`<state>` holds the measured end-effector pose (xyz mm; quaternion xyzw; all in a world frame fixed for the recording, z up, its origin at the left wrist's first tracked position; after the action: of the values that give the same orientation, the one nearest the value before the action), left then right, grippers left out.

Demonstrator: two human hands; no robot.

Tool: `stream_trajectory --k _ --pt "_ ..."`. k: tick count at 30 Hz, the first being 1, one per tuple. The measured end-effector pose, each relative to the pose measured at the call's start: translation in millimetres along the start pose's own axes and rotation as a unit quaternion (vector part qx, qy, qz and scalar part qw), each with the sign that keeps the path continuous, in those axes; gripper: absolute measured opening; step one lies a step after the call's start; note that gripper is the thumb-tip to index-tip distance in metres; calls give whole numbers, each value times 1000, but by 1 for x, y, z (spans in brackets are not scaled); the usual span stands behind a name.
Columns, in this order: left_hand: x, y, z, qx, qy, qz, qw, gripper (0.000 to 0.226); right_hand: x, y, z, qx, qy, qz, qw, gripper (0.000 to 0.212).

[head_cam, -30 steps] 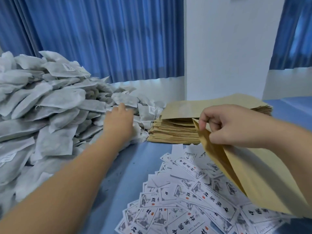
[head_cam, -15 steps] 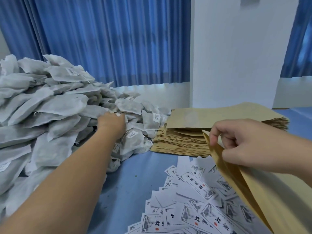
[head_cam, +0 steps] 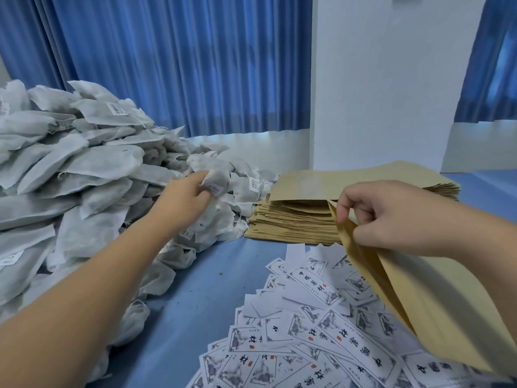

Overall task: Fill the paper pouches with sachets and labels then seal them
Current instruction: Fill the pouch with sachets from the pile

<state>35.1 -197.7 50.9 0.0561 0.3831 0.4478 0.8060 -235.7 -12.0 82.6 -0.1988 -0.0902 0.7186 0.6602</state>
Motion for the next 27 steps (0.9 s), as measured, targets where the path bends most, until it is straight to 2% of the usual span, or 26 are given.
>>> stream_trajectory --k 3,5,6,8,9,10,14,17,19,21,23,25,27 --pt "25 21 -5 227 -14 68 971 30 1 1 -1 8 -1 -5 1000 22" --pt "45 37 -15 270 -49 42 961 35 1 1 0 12 0 -5 1000 21" --pt "54 43 -23 240 -86 -8 967 37 1 1 0 14 2 -4 1000 21" --pt "68 51 -46 54 -158 -105 980 38 0 3 -1 18 6 -3 1000 21" --pt "74 53 -56 -57 -172 -126 975 43 0 3 -1 20 6 -3 1000 21" --pt "77 53 -63 -124 -180 -133 967 47 0 3 -2 22 6 -4 1000 21" --pt "84 56 -70 -117 -206 -137 962 37 -1 5 -2 16 4 -3 1000 21" --pt "84 58 -63 -99 -184 -108 972 21 -1 7 -1 -2 3 -3 1000 22" --pt "85 64 -56 -63 -127 -94 985 28 0 8 0 -15 2 -3 1000 22" --pt "87 79 -45 37 -8 -149 988 36 0 9 0 -25 -4 -6 1000 23" --pt "92 105 -32 110 81 -223 965 42 0 9 1 -32 -9 -8 999 21" --pt "101 133 -30 147 69 -284 945 44 1 10 3 -26 -3 2 1000 17" --pt "111 154 -36 160 8 -325 932 50 2 10 5 -32 -6 13 999 17"
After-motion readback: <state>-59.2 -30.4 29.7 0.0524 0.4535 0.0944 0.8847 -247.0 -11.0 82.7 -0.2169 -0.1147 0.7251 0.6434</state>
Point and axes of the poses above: each hand's wrist, its own x-axis away from the middle knuckle, its own z-axis out of the back of the hand, y = z × x, the point moved 1 cm from there along -x, towards the middle knuckle, and after that the axes turned 5 degrees about x, right-handed, at the moved point
